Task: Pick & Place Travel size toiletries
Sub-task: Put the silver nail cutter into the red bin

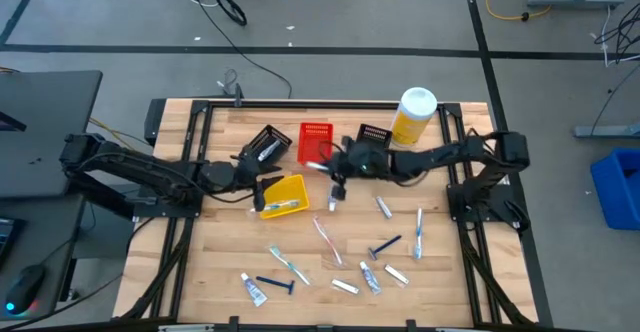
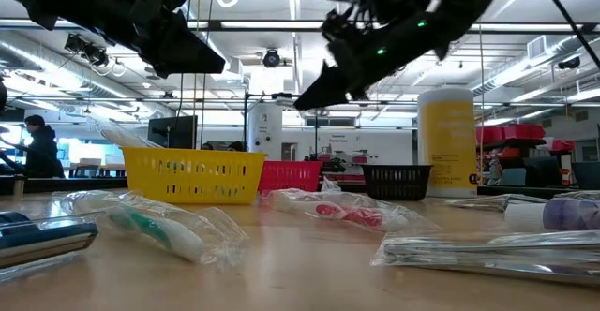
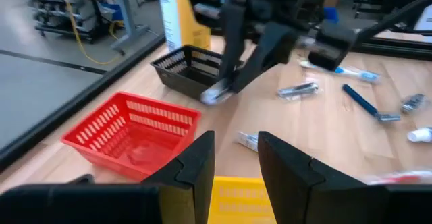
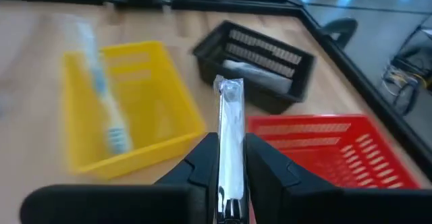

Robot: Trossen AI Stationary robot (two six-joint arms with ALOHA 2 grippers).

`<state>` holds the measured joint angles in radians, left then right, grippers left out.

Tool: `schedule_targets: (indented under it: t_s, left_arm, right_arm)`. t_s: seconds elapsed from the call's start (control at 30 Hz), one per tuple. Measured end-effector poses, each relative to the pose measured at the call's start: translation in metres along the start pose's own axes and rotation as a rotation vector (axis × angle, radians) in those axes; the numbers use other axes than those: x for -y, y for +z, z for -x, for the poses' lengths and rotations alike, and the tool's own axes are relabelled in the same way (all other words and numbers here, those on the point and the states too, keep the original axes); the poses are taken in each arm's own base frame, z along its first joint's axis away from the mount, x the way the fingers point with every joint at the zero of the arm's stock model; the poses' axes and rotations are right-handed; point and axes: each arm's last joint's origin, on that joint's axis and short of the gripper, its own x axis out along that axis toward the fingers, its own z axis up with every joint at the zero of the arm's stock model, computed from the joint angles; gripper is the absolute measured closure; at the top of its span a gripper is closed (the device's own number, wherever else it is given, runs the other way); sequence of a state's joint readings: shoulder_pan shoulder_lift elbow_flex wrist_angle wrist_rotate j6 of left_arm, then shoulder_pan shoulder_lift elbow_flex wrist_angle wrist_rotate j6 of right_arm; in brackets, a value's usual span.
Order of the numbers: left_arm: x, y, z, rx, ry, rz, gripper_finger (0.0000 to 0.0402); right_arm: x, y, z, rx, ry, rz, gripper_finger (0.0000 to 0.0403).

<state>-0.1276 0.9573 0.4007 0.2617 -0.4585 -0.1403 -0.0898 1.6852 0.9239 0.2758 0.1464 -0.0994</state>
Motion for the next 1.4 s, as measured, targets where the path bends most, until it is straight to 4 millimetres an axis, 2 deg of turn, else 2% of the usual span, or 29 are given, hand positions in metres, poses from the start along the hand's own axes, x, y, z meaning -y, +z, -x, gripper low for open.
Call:
schedule_targets:
  t_s: [0.2, 0.4, 0.5, 0.73, 1.07, 1.4]
  left_arm:
    - [-0.001, 0.0, 0.0, 0.002, 0.02, -0.018, 0.0278]
    - [-0.001, 0.0, 0.0, 0.003, 0.028, -0.017, 0.0278]
    - [-0.001, 0.0, 0.0, 0.003, 0.028, -0.017, 0.0278]
    - [-0.001, 0.0, 0.0, 0.003, 0.028, -0.014, 0.0278]
    - [-0.001, 0.0, 0.0, 0.003, 0.028, -0.014, 0.0278]
    - [-0.001, 0.0, 0.0, 0.003, 0.028, -0.014, 0.0278]
  right_arm:
    - [0.04, 0.006, -0.022, -0.033, -0.057, -0.038, 0.0338]
    - [0.059, -0.018, -0.043, -0.11, -0.046, -0.088, 0.0338]
    - [0.061, -0.031, -0.052, -0.15, -0.05, -0.094, 0.0338]
    - [0.059, -0.044, -0.066, -0.145, -0.042, -0.092, 0.0338]
    - [0.058, -0.05, -0.065, -0.211, -0.033, -0.088, 0.0335]
    - [0.057, -0.05, -0.065, -0.216, -0.032, -0.08, 0.0264]
